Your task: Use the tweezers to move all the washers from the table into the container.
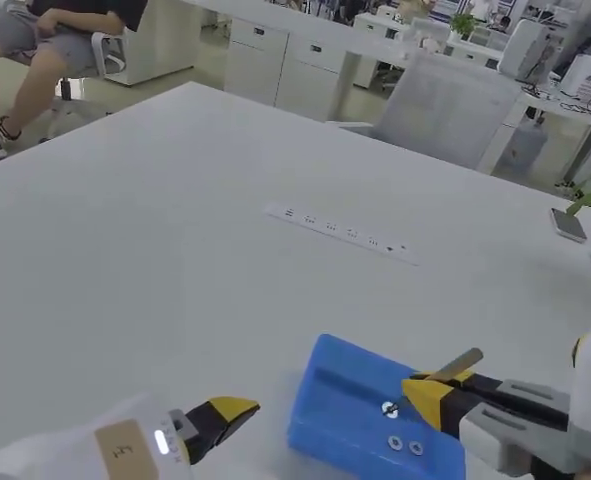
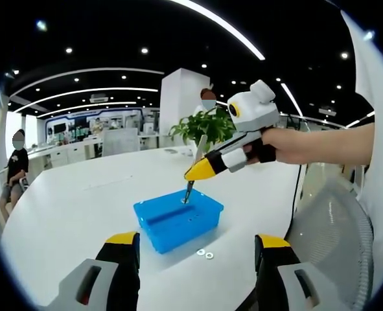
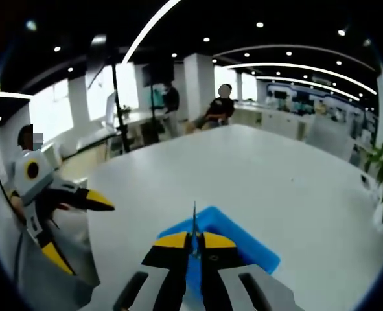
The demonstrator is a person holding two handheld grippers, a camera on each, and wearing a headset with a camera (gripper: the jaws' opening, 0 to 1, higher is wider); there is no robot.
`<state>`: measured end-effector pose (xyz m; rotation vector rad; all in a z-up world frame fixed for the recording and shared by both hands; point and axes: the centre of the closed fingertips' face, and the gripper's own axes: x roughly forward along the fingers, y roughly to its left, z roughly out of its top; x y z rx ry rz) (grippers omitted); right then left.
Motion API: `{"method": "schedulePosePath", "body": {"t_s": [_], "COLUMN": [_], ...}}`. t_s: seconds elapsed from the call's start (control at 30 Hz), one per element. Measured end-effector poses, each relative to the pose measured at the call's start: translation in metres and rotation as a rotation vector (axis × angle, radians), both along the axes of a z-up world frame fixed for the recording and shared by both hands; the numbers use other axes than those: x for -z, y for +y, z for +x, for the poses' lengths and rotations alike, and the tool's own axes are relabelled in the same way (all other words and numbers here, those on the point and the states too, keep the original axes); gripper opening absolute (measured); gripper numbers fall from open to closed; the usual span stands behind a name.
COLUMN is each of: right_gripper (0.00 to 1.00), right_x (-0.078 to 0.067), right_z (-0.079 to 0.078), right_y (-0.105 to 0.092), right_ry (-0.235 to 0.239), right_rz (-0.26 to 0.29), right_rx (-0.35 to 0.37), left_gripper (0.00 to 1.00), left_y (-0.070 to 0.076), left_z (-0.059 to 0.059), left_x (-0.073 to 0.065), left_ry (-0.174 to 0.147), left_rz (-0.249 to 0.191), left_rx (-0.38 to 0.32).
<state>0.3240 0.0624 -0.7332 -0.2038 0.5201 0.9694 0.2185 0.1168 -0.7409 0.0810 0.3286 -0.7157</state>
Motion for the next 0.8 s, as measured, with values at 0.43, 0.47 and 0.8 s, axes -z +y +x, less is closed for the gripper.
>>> {"method": "schedulePosePath", "body": {"t_s": [0.43, 0.47, 0.8], "right_gripper": [0.03, 0.03, 0.03], "right_x": [0.028, 0.029, 0.051], "right_z": [0.019, 0.02, 0.025], "right_y": [-0.001, -0.001, -0.002], "right_ry": [0.043, 0.044, 0.072], "right_rz": [-0.026, -0.028, -0.06], "right_rx": [0.016, 0.018, 0.025], "left_gripper": [0.72, 0.72, 0.72], "left_y": [0.0, 0.0, -0.001], "left_z": [0.0, 0.0, -0.001], "left_x": [0.001, 0.001, 0.003], "left_ry": [0.004, 0.005, 0.007], "left_rz": [0.001, 0.001, 0.007], "left_rx": [0.0, 0.001, 0.007]}}
